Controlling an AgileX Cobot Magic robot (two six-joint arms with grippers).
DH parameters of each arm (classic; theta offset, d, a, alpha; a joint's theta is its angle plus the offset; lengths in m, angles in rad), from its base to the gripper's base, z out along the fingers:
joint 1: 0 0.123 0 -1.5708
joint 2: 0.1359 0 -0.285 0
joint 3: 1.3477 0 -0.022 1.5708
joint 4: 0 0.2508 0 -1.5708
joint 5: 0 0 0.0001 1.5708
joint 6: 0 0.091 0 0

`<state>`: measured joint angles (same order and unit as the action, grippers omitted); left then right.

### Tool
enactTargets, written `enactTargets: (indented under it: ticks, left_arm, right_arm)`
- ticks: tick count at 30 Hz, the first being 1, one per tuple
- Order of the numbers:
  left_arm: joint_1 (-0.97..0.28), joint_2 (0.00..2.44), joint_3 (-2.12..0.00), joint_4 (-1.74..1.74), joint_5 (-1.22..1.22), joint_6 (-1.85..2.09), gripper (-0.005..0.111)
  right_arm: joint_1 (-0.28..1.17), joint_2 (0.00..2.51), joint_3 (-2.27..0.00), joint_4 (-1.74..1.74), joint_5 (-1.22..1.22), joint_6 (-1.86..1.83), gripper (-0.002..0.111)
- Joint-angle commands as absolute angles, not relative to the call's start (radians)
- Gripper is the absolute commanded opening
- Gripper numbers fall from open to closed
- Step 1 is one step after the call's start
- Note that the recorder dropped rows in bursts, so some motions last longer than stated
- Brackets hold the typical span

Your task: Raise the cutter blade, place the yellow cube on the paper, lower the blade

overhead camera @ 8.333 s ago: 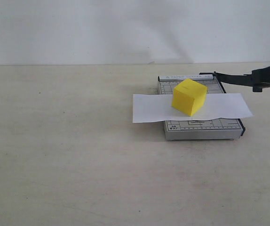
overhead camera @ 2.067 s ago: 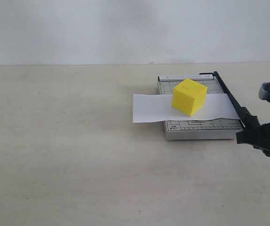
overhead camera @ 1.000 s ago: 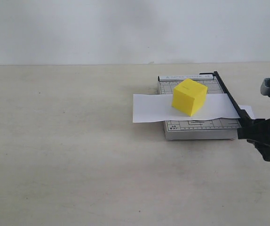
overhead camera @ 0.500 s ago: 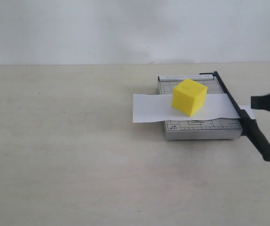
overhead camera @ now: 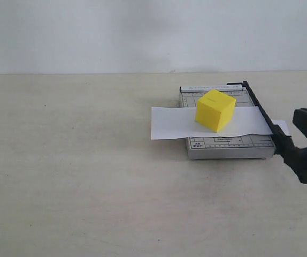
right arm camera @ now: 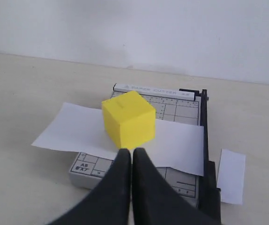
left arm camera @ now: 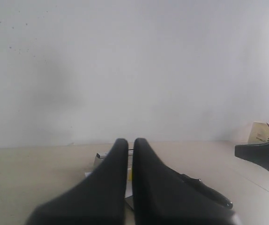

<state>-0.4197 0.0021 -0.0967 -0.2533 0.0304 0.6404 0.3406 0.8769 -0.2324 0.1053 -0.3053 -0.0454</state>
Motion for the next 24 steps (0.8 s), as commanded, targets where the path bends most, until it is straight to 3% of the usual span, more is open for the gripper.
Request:
enactTargets:
  ticks: [1,24]
  left_arm:
    - [-0.418,0.0,-0.09,-0.262,0.029,0.648,0.004]
    - [-0.418,0.0,-0.09,-0.262,0.029,0.648,0.004]
  right_arm:
    - [0.351,0.774,-0.176,0.129,-0.397,-0.051,0.001]
    - [0.347,0.577,-0.176,0.132,-0.376,-0.056,0.001]
